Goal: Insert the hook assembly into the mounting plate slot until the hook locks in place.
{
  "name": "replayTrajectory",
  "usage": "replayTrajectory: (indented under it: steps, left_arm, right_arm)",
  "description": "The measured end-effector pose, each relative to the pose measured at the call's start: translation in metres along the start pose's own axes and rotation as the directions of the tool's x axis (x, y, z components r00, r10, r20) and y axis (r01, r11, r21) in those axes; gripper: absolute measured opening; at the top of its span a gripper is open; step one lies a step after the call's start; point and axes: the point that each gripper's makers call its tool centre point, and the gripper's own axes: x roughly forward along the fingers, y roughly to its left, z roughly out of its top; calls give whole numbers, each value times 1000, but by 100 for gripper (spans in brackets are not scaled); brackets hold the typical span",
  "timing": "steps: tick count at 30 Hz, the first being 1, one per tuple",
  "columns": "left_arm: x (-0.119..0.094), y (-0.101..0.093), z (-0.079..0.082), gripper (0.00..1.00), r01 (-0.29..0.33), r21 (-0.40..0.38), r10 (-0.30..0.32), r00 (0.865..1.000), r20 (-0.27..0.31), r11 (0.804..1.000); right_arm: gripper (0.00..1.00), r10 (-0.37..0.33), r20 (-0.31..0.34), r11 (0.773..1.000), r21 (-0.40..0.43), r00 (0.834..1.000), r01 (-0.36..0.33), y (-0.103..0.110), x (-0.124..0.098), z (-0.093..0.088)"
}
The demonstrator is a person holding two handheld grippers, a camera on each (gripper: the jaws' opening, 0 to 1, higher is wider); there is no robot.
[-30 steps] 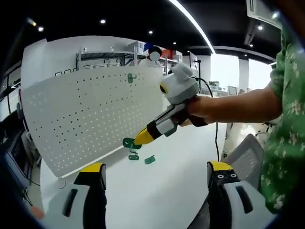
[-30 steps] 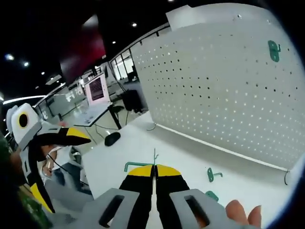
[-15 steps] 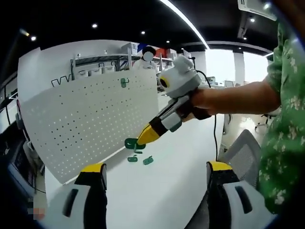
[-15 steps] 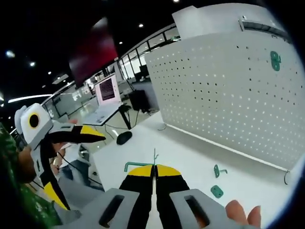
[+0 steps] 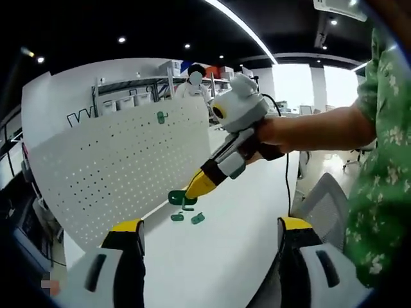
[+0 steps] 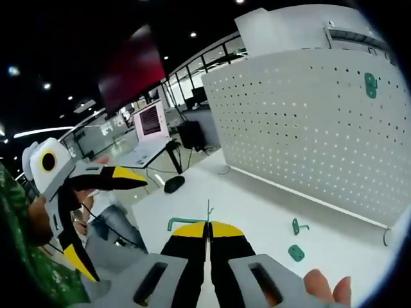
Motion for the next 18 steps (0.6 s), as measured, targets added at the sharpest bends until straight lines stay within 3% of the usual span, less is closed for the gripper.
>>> replayTrajectory:
  steps: [12,18]
  left_arm:
    - [-3,-11,3,84,18,57,-17,1000,-15,998]
    - [-3,-11,-2,78,23,151,-13,998,-66,988]
  right_arm:
    - [0,29,-10,1000,-2,1000,-29,15,-10,-2]
    - [0,40,-21,999,3,999,-40,19,-13,-5]
